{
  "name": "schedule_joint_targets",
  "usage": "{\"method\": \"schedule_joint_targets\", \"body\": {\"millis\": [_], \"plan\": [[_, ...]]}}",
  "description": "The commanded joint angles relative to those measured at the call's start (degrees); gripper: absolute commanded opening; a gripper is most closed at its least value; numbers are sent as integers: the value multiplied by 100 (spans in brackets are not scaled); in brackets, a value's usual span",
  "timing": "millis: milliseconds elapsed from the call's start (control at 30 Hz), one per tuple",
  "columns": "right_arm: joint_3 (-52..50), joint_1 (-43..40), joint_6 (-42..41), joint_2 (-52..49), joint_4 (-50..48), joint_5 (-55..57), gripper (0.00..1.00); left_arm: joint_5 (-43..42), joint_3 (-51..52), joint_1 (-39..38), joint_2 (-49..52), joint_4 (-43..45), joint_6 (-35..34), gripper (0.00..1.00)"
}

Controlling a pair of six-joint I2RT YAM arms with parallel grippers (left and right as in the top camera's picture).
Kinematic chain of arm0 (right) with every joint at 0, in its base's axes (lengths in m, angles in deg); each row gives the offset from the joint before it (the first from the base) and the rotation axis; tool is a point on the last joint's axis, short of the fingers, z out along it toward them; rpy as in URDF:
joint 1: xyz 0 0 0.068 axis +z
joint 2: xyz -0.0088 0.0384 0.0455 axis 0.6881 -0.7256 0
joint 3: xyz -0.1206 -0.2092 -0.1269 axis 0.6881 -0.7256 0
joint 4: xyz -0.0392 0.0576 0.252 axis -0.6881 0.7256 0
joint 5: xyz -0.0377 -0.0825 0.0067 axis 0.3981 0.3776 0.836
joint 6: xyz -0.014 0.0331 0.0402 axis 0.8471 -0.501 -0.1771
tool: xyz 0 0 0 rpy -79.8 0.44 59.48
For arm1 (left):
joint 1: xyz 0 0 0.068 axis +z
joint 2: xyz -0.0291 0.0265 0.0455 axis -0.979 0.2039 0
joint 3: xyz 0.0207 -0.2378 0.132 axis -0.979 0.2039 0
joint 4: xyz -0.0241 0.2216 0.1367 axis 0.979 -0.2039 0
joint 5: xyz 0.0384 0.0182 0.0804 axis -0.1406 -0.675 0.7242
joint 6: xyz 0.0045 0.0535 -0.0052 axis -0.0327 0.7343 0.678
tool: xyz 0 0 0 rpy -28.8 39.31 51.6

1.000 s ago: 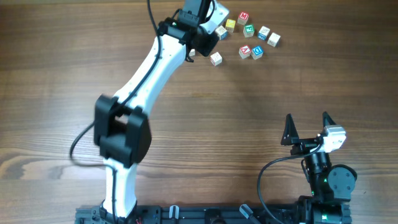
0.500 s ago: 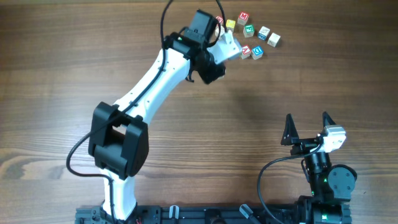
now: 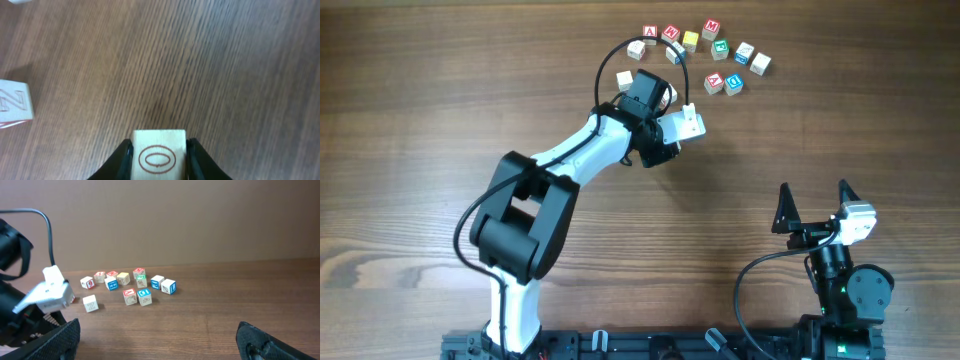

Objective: Form a tower
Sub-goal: 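Lift the white block out of the cluster with the left gripper, then carry the block toward the table center and set it down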

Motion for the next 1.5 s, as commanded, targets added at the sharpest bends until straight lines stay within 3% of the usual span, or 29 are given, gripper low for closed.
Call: {"method": "schedule_joint_targets", "body": {"millis": [0,267,333,400,467,533,567,667,833,1033,1100,1300,1367,1467], "plan": [[-7,4,-92,35,-31,52,100,-83,85,0,317,166,120,25],[-7,2,-92,35,-31,50,100,-85,85,212,315,319,118,29],[-7,4,-92,35,-31,50,100,-131,85,297,315,476,120,34],[-7,4,-92,35,-31,50,100,-221,85,358,315,601,118,54],[-7,2,-92,35,-31,50,100,-238,85,367,315,638,118,65],[-7,4,-92,35,-31,50,100,-236,85,358,315,656,116,98],[-7,4,-92,35,-31,50,100,-236,85,354,313,658,116,100],[-7,2,-92,35,-31,50,100,-234,83,361,175,656,-153,100],[-7,4,-92,35,-31,50,100,-138,83,492,-916,651,-1530,100],[-7,4,-92,35,-31,50,99,142,83,1327,-3099,560,-4277,100],[-7,2,-59,35,-39,96,100,142,83,1683,-3829,72,-5031,100],[-7,4,-289,31,-111,181,100,1134,85,1888,-5300,-2868,-5115,100],[-7,4,-1108,24,-306,-511,100,1895,87,1888,-5755,-3609,-5473,100],[44,4,-1198,-46,-343,-1198,100,2074,188,1888,-6363,-4035,-5504,100]]}}
